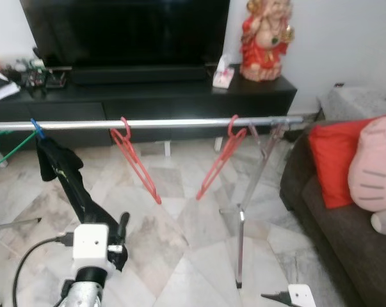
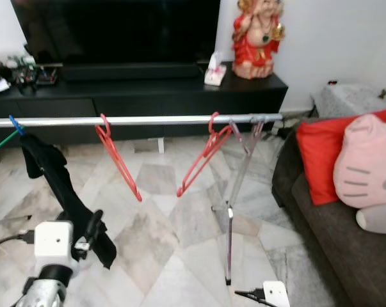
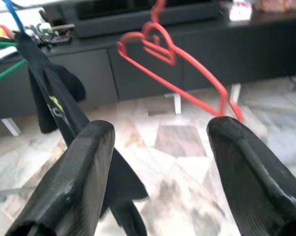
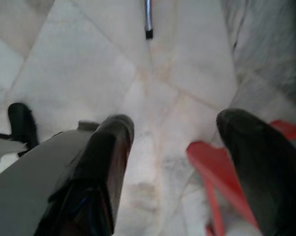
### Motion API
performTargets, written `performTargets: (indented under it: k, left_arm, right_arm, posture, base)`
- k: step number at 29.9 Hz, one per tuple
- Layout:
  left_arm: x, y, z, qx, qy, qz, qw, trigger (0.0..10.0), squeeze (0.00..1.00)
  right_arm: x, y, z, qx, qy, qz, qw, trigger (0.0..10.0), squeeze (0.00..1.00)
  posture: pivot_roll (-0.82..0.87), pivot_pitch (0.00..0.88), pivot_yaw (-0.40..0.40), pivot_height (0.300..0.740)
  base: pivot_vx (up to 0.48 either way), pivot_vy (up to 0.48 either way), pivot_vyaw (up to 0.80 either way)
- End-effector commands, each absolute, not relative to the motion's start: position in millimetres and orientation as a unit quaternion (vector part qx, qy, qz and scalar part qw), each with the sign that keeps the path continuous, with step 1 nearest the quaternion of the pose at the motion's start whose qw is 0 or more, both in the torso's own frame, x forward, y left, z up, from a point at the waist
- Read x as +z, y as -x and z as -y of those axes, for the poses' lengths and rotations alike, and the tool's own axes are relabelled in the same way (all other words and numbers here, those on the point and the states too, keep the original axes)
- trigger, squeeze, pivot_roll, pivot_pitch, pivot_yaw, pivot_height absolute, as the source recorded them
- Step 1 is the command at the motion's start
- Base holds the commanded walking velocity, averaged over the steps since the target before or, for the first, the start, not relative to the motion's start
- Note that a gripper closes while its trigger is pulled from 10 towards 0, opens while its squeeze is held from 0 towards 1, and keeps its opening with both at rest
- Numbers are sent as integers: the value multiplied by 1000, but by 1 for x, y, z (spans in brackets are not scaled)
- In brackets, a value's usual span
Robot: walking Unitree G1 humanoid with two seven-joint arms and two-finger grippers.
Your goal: Hang hanger
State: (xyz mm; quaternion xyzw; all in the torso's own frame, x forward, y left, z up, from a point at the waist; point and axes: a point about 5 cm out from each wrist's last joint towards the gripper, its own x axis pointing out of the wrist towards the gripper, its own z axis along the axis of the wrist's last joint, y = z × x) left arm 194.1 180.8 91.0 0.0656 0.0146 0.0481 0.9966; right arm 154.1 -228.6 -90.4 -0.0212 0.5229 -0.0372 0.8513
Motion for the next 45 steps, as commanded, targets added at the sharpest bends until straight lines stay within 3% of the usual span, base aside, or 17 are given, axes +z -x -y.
performTargets:
  k: [1,19,22,25,28,33,41,45]
  left_arm:
    - [89,-193,-180,48,-65,-18,997,10000,0]
    - [71,-189,-203,94,-84,-69,990,10000,0]
    - [18,-176,-253,150,-82,-193,966,10000,0]
    - [0,-172,-260,148,-70,-230,959,10000,0]
    - [-13,-169,-263,145,-58,-263,952,10000,0]
    - [-57,-150,-265,154,-27,-367,917,10000,0]
    - [-84,-124,-253,150,2,-442,884,10000,0]
    - [-87,-124,-252,150,5,-449,881,10000,0]
  right_arm:
    - [-91,-150,231,-42,20,-527,849,10000,0]
    - [-91,-151,230,-42,17,-526,849,10000,0]
    - [-92,-151,228,-44,11,-525,850,10000,0]
    - [-92,-151,227,-44,9,-525,850,10000,0]
    - [-92,-150,226,-44,8,-525,850,10000,0]
    - [-93,-150,224,-43,5,-525,850,10000,0]
    - [-94,-149,222,-46,-2,-524,850,10000,0]
    - [-94,-148,222,-45,-1,-525,850,10000,0]
  posture:
    - [-36,0,-26,740]
    - [-34,0,-23,740]
    - [-36,0,-19,740]
    - [-40,0,-15,740]
    - [-42,0,-13,740]
    - [-51,0,-7,740]
    - [-61,0,1,740]
    - [-63,0,3,740]
  base:
    - [0,0,0]
    - [0,0,0]
    - [0,0,0]
    - [0,0,0]
    - [0,0,0]
    - [0,0,0]
    - [0,0,0]
    - [0,0,0]
